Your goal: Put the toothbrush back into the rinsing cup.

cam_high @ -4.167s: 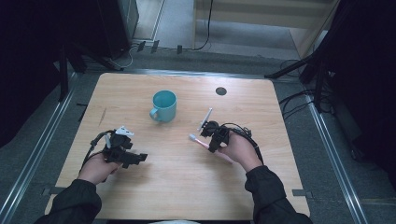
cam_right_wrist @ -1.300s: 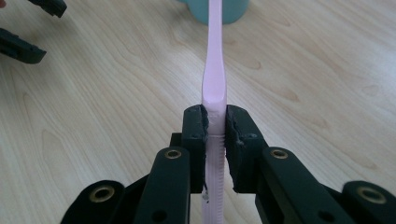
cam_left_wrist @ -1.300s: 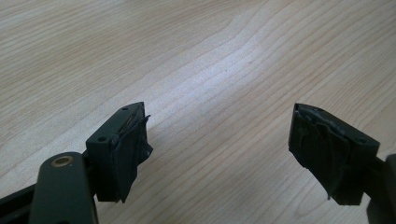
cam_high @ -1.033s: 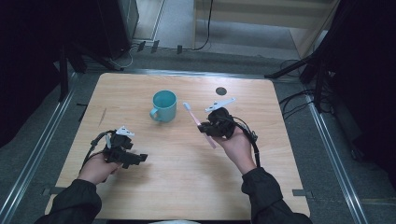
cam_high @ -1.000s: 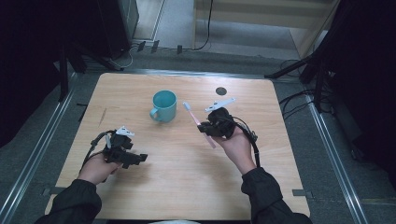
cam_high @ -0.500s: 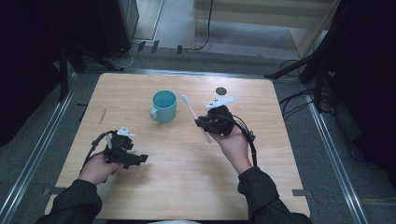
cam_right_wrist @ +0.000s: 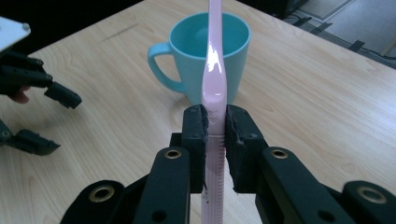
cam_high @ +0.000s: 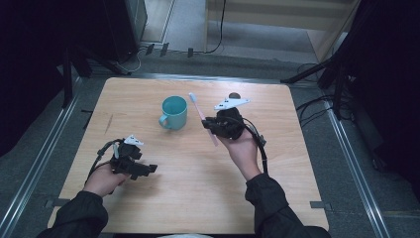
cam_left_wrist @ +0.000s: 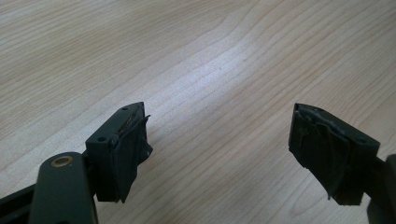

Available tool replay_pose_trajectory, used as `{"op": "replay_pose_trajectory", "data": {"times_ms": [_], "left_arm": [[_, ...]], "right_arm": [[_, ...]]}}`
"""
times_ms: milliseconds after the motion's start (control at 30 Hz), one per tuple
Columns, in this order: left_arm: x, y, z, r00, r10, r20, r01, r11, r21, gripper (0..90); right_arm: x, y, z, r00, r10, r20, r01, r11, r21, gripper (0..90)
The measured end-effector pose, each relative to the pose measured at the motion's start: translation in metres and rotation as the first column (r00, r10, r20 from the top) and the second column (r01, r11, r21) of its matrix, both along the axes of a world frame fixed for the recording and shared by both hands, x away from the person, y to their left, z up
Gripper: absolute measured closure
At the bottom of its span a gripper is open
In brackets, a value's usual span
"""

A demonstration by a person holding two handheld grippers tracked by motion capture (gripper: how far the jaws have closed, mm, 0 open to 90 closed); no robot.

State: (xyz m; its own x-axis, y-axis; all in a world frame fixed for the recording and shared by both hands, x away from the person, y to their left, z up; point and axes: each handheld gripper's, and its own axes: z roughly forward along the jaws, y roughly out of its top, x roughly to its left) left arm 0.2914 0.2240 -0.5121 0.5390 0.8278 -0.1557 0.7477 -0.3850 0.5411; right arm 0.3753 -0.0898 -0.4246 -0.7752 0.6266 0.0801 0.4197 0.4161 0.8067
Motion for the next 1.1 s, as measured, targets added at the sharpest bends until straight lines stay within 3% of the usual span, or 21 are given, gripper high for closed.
{"op": "replay_pose_trajectory", "data": {"times_ms": [333,1100], "left_arm": [[0.000,0.000,0.000,1.0000,-0.006,-0.001,0.006,1.0000,-0.005,19.5],[-0.002,0.000,0.000,0.9999,-0.014,-0.002,0.014,0.9998,-0.012,19.5]], "right_arm": [[0.011,0.010,0.004,0.9998,-0.019,0.010,0.019,0.999,0.040,78.8],[0.034,0.042,0.027,0.9994,0.003,0.034,-0.004,1.000,0.025,78.7]]}}
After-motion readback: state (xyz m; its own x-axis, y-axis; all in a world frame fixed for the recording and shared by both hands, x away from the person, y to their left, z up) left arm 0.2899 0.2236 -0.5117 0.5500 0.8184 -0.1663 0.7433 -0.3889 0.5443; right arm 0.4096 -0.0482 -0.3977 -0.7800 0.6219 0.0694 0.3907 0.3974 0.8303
